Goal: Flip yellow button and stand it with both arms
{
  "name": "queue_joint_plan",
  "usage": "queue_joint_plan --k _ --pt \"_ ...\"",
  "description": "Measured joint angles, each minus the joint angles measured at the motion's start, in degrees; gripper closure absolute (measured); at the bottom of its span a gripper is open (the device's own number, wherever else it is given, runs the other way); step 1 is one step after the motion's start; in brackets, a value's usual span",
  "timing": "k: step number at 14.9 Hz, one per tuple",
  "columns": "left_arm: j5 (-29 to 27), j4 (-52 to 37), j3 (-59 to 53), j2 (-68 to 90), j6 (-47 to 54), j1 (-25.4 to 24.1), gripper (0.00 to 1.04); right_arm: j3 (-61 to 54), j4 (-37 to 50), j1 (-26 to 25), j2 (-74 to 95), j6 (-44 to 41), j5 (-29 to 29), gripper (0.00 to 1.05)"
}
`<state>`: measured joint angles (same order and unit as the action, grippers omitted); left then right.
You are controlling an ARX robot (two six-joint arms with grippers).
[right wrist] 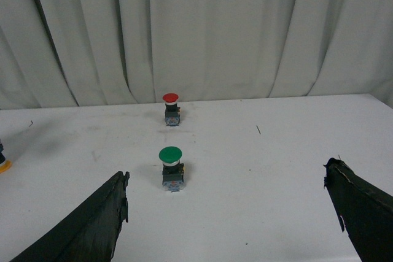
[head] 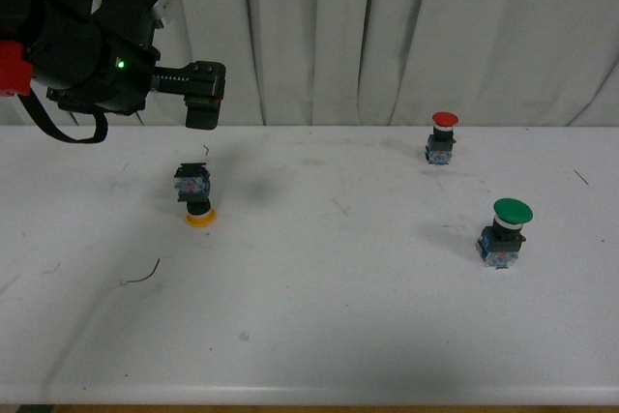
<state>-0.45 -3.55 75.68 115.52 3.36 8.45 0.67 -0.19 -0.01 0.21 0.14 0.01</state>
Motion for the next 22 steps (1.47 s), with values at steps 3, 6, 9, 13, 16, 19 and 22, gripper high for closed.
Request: queue_joint_plan --k 3,6,9,13,16,19,22 --pt "-1.5 6.1 4.4 4.1 -3.6 0.6 0.07 0.0 0.0 0.0 0.0 0.0 0.0 0.06" --pt "-2.1 8.4 6.2 6.9 -7.8 0.5 0.07 0.0 0.0 0.0 0.0 0.0 0.0 0.06" --pt "-3.0 8.5 6.8 7.8 -9.4 0.3 0.07 0.0 0.0 0.0 0.0 0.0 0.0 0.06" --pt "-3.7 7.6 8.9 14.4 -9.3 1.1 0.69 0.0 0.0 0.0 0.0 0.0 0.0 0.06" --pt "-3.7 7.4 8.9 14.4 -9.3 1.1 0.69 0.0 0.0 0.0 0.0 0.0 0.0 0.06" --pt "-3.7 7.4 8.9 14.4 -9.3 1.1 0.69 0.0 0.0 0.0 0.0 0.0 0.0 0.06" --pt "-3.7 7.2 8.9 14.4 -9.3 1.1 0.69 0.0 0.0 0.0 0.0 0.0 0.0 0.06"
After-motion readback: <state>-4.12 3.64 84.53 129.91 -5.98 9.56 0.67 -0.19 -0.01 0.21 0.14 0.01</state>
